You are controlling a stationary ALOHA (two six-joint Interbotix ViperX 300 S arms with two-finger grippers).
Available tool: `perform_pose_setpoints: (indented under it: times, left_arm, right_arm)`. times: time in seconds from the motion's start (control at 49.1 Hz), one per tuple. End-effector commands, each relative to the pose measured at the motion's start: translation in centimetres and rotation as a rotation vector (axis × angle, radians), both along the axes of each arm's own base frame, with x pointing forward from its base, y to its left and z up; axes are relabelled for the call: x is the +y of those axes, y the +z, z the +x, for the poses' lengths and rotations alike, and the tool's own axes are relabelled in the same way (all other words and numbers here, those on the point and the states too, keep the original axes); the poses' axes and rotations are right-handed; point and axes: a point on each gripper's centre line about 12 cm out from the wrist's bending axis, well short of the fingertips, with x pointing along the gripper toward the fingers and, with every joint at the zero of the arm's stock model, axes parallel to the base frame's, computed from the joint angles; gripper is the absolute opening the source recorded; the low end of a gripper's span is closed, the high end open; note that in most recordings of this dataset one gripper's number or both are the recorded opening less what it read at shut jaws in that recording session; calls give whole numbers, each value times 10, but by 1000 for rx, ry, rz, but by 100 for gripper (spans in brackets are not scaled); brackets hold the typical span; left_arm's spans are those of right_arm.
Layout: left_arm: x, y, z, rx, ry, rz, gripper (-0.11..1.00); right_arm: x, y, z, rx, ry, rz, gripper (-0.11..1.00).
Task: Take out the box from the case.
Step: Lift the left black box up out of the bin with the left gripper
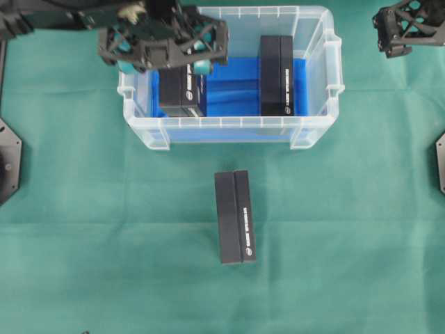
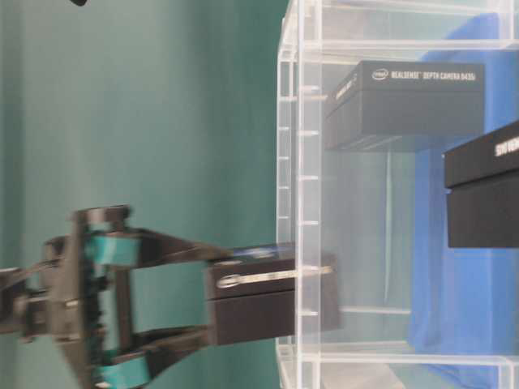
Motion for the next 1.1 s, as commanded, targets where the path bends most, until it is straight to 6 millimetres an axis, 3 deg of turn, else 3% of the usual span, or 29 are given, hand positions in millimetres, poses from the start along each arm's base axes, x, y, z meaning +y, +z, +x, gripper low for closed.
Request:
perform_pose_setpoints:
  times: [0.0, 0.183, 0.448, 1.079]
  left_arm:
    - [-5, 41, -9, -75, -5, 14, 61]
    - [-7, 74, -19, -94, 2, 18, 61]
    - [-10, 104, -25, -85, 4, 18, 61]
    - [-11, 105, -26, -64, 6, 18, 61]
  right_arm:
    - [0, 7, 0, -28, 4, -15, 91]
    - [0, 7, 0, -30, 5, -16, 91]
    - [1, 7, 1, -30, 6, -15, 91]
    - [5, 7, 3, -33, 16, -12, 91]
